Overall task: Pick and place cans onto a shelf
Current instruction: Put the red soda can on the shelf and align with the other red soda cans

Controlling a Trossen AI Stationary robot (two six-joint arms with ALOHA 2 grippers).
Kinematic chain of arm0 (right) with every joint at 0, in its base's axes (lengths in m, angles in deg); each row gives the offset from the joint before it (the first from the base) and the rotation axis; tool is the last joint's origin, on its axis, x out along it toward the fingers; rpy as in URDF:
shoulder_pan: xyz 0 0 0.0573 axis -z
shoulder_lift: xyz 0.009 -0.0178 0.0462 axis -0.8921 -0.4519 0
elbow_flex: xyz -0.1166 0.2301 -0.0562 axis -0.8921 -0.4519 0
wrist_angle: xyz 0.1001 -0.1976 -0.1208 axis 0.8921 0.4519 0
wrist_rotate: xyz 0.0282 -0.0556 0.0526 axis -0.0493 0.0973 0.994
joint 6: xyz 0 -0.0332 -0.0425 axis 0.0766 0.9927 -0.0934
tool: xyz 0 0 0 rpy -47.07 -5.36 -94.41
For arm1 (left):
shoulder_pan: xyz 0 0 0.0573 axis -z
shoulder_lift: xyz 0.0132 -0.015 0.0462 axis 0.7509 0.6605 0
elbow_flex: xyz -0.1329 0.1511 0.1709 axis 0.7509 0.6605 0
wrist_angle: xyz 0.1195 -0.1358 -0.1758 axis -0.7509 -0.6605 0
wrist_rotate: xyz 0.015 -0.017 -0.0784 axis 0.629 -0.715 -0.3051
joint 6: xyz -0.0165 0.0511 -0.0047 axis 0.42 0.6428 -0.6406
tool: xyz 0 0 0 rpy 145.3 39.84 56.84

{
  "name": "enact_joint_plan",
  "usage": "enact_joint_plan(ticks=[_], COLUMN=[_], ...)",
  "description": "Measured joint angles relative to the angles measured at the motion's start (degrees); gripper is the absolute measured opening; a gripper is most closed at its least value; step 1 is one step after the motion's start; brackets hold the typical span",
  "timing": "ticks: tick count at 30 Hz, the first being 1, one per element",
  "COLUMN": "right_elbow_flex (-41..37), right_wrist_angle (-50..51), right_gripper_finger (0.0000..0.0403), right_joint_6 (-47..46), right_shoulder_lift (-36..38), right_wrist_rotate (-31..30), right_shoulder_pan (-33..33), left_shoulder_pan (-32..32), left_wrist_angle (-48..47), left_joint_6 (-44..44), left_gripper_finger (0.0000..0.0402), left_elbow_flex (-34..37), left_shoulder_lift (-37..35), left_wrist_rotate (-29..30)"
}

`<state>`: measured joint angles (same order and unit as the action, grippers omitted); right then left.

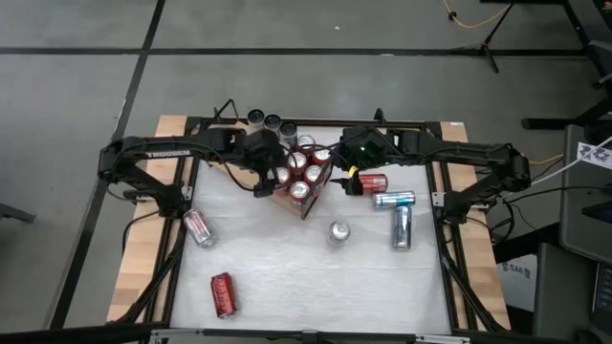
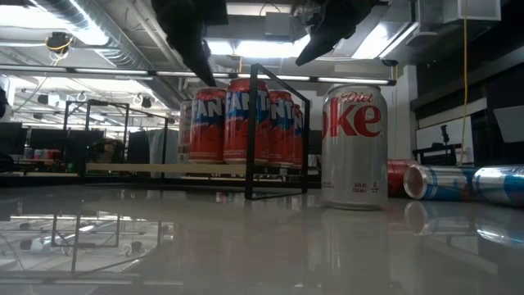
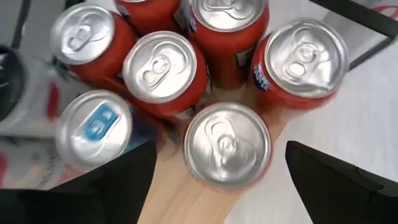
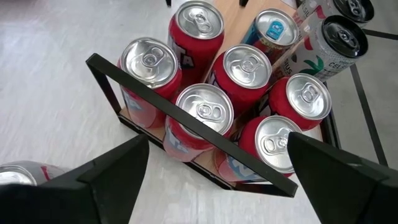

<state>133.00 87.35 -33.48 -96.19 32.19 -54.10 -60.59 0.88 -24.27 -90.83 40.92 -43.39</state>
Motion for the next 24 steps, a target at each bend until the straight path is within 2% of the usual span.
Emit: enact_joint_plan(ticks=[6,9,12,19,24], right_elbow_flex=[0.0,0.0,-0.02,-0.02,-0.02], right_wrist_angle=[0.03,0.07,0.07,0.11,0.13], right_gripper_finger=[0.0372,0.0372,0.0372,0.0372,0.0372], right_joint_6=[0.02,0.02,0.01,0.01,0.01], right_shoulder_lift=[0.0,0.0,0.0,0.0,0.0], right_wrist_rotate=[-0.02,-0.02,-0.02,0.0,0.0], right_shoulder_pan=[0.0,0.0,-0.01,-0.01,-0.01], left_shoulder_pan=[-0.01,-0.07,-0.04,0.41,0.39], left_wrist_angle=[-4.11,-7.46,-9.44,-4.07,5.91], left_joint_6=[-4.07,-10.56,-16.55,-21.13,-22.28], left_gripper_finger=[0.0346,0.0346,0.0346,0.0346,0.0346], left_elbow_flex=[0.0,0.0,1.22,11.39,17.09], left_shoulder_lift=[-4.31,-4.74,-4.77,-4.7,-4.68], left_wrist_rotate=[3.11,5.79,5.96,3.89,3.9])
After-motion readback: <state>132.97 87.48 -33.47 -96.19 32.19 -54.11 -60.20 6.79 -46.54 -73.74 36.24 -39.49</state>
